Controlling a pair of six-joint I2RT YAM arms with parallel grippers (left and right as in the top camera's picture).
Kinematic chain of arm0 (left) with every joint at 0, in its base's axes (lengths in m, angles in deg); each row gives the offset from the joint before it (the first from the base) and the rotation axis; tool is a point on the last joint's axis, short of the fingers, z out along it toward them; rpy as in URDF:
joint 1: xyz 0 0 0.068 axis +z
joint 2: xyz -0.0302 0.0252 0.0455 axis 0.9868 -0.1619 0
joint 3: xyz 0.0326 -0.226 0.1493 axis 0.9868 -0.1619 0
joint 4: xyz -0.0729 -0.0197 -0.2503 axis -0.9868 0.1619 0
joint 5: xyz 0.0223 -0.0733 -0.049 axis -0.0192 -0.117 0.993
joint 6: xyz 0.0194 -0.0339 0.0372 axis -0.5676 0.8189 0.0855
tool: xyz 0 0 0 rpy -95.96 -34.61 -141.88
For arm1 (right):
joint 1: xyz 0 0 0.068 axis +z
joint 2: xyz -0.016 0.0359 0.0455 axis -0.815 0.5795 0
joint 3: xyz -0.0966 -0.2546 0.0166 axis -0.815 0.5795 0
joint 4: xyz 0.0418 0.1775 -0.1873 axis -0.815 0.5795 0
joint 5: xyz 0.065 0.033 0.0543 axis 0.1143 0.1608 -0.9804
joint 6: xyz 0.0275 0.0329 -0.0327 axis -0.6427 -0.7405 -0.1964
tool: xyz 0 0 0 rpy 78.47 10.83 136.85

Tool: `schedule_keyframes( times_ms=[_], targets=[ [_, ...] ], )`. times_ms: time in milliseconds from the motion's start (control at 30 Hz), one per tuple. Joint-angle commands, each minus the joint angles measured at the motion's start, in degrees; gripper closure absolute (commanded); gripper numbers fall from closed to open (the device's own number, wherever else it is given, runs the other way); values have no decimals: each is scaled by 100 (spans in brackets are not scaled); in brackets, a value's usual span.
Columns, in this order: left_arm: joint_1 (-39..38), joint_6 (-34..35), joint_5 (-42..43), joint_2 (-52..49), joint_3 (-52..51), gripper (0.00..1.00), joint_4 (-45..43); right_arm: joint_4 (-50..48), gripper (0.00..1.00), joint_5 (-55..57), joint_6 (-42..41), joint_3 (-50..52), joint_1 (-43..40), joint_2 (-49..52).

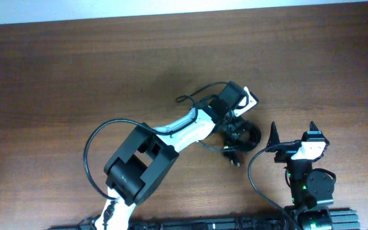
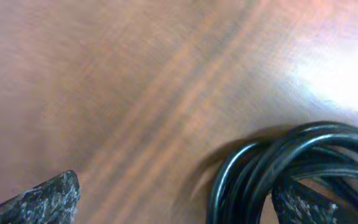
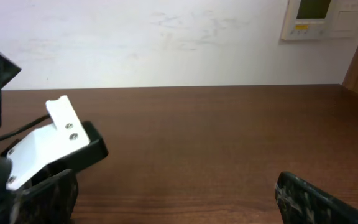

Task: Untangle cables
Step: 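Grasp the black cable coil with the left gripper and lift it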

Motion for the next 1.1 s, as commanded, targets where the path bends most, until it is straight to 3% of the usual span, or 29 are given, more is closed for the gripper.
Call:
schedule_keyframes(
  times_ms=[0,133,200,300,467,533,567,633,667,967,1067],
  targets=[
    [236,299,-1641,-428,-61,1,-149,46,1,50,-4,28,-42,-44],
    [614,1128,-2496,-428,-61,1,20,46,1,50,-4,28,-42,-44],
    [896,1495,-2487,-428,-61,1,273,46,1,50,-4,28,-42,-44],
    [1276,1851,-2315,-428,-61,1,745,46,1,50,-4,28,-42,-44],
    [1910,1845,-1545,-428,-61,3,1292,46,1,50,-4,28,-42,-44],
    [2052,1847,-1239,-428,-61,33,1331,46,1,50,-4,28,-42,-44],
    [2083,1845,-1158,-428,-61,42,1331,46,1,50,-4,28,-42,-44],
    [2140,1845,-1095,-428,-61,76,1329,46,1,50,-4,28,-42,-44],
    [2151,1845,-1095,-428,-61,100,1331,46,1,50,-4,28,-42,-44],
    [2140,1853,-713,-264,-59,100,1687,46,1,50,-4,28,-42,-44],
    [2140,1851,-1340,234,-59,100,2094,46,1,50,-4,28,-42,-44]
  ],
)
